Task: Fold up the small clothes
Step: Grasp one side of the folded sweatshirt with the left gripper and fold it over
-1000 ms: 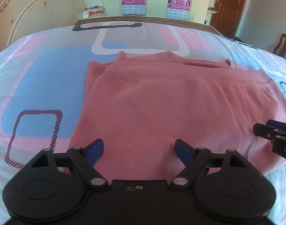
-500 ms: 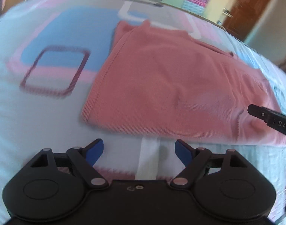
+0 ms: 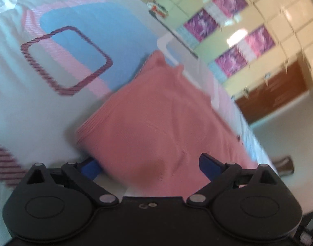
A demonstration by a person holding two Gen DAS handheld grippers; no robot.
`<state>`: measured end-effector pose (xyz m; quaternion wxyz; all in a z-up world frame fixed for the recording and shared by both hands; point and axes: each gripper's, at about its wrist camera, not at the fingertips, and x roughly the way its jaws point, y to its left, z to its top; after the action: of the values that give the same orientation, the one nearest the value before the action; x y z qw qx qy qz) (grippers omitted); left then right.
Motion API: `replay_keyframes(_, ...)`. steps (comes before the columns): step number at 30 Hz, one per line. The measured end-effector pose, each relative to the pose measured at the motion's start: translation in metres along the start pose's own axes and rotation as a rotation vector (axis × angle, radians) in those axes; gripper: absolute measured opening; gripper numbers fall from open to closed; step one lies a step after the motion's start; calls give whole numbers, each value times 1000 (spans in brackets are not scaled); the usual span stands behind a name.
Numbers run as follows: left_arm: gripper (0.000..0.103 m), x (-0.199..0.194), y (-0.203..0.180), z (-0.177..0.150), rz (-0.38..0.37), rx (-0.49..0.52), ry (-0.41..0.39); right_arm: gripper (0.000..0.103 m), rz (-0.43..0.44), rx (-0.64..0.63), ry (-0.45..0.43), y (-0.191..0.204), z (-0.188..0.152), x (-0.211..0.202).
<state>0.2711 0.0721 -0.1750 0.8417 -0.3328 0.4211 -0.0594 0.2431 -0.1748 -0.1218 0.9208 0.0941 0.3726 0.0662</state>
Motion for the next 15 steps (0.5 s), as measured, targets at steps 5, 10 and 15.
replay_keyframes(5, 66, 21, -2, 9, -38, -54, -43, 48, -9, -4, -8, -2, 13, 17)
replay_keyframes(10, 19, 35, 10, 11, -29, -123, -57, 48, -50, -24, 16, -4, 15, 35)
replay_keyframes(15, 15, 34, 8, 11, -11, -114, -59, 48, -64, -60, 44, -6, 8, 43)
